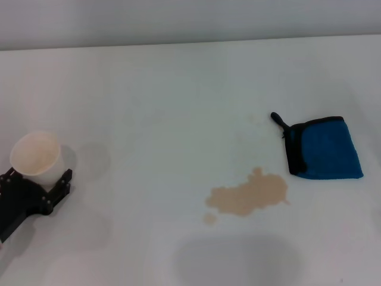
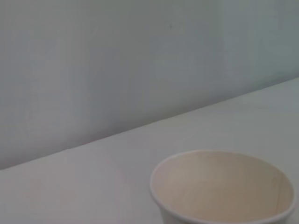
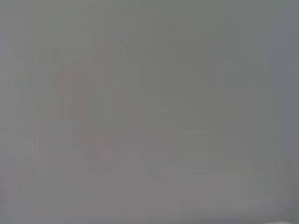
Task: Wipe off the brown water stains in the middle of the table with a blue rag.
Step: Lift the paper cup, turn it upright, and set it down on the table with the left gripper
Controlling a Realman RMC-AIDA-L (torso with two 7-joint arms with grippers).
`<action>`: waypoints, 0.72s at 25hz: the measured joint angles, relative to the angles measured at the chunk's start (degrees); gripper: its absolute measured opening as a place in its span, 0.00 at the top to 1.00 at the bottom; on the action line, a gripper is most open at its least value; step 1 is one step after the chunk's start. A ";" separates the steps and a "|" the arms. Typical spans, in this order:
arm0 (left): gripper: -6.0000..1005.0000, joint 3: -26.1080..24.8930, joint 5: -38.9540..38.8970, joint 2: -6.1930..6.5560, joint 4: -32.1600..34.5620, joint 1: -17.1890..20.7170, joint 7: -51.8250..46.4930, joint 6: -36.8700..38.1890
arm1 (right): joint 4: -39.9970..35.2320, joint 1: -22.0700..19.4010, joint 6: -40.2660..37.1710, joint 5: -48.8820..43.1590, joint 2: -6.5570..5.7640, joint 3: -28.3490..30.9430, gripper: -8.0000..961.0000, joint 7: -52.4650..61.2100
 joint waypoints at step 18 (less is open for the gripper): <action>0.12 0.19 -0.22 0.35 0.30 0.49 0.08 -2.46 | 0.07 0.50 -0.24 0.09 0.00 -0.01 0.10 -0.34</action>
